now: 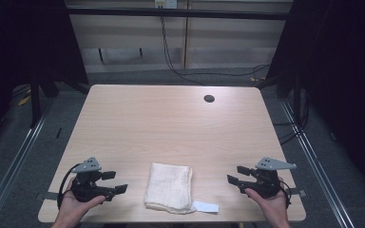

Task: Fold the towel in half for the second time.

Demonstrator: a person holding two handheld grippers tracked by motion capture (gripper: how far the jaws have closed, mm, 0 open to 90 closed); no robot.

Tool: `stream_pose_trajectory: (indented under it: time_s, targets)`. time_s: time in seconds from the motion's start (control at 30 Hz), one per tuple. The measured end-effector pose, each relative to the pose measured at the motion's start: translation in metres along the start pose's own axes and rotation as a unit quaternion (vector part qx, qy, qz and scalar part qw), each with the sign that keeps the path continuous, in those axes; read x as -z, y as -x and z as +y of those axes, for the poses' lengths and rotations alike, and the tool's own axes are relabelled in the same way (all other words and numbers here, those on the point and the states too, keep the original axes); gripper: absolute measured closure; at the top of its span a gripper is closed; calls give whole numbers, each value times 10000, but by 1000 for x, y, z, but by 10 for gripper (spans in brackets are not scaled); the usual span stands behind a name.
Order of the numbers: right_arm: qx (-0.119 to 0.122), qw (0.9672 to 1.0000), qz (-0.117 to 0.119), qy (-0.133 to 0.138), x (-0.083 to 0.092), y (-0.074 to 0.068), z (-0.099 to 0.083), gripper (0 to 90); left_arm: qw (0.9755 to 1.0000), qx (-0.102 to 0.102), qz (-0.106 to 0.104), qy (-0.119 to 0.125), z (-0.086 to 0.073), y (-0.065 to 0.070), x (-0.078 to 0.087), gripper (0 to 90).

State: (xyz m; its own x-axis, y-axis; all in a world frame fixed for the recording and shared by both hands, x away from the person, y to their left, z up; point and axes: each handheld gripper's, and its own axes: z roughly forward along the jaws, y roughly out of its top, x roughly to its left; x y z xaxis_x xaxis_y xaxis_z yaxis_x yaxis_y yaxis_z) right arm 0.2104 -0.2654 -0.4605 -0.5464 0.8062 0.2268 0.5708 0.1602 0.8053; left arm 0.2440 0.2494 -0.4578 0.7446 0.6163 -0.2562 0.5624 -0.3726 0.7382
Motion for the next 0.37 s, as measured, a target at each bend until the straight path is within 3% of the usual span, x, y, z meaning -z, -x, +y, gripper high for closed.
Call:
stream_pose_trajectory:
  time_s: [0.07, 0.13, 0.17, 0.37]
  targets:
    - [-30, 10000, -72, 3, 1, 4, -2, 406, 9998, 27, -143, 140, -8, -2, 1, 269]
    - [-43, 9999, -154, 32, 1, 5, -4, 388, 9999, -113, 36, 28, -11, -4, -3, 286]
    - [-104, 9998, -174, 63, 1, 5, -4, 382, 9999, -133, 24, 6, -10, -5, -5, 286]
    - [11, 9996, -289, -25, -6, 6, -7, 348, 9999, -79, 122, 85, -4, -9, -11, 274]
